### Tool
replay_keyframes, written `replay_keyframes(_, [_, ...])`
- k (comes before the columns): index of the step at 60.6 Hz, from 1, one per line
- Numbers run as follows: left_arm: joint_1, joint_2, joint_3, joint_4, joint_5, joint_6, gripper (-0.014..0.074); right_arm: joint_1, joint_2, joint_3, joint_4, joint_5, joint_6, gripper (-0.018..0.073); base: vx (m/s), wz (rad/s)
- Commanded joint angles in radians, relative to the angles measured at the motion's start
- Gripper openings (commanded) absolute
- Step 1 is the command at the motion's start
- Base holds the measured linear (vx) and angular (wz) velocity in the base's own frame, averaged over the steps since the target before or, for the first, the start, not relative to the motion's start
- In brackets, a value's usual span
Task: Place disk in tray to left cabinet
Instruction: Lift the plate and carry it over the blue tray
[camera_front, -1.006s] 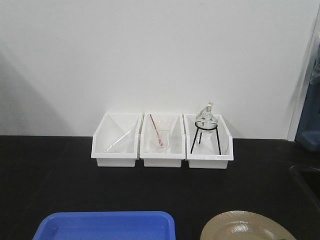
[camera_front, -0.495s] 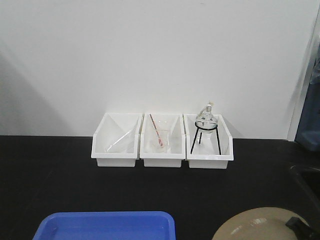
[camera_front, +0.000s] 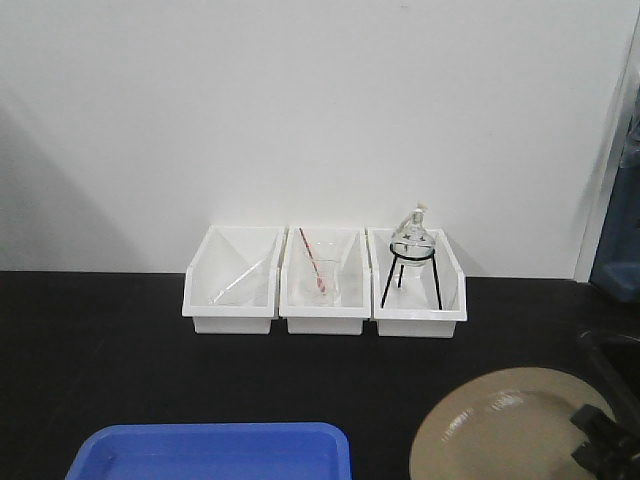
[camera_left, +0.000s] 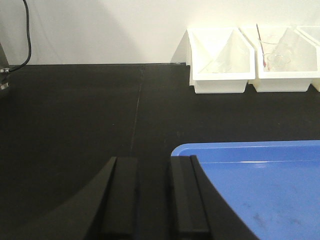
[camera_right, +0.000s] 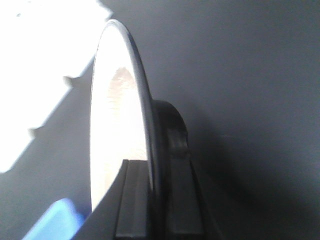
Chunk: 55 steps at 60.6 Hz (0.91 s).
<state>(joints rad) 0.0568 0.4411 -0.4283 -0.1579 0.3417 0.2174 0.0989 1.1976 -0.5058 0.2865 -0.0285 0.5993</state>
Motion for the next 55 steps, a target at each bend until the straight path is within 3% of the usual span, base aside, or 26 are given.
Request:
replay_keyframes(1, [-0.005,0.010,-0.031,-0.010,-0.080,0.000,0.0307,0.060,-0.020,-0.089,0.006,-0.182,0.006,-0.0006,0.00,0.00])
replay_keyframes(34, [-0.005,0.010,-0.031,-0.010,-0.080,-0.001,0.0307,0.533,0.430,-0.559,0.003,-0.223,0.028,-0.0005,0.00,0.00])
replay_keyframes(44, [-0.005,0.010,-0.031,-0.010,-0.080,-0.001,0.0307,0.613,0.537,-0.598,0.003,-0.212,0.024,-0.0005,0.00,0.00])
replay_keyframes(55, [-0.005,0.010,-0.031,-0.010,-0.079,-0.001,0.0307,0.625,0.581,-0.598,-0.021,-0.089,0.016,-0.0005,0.00,0.00])
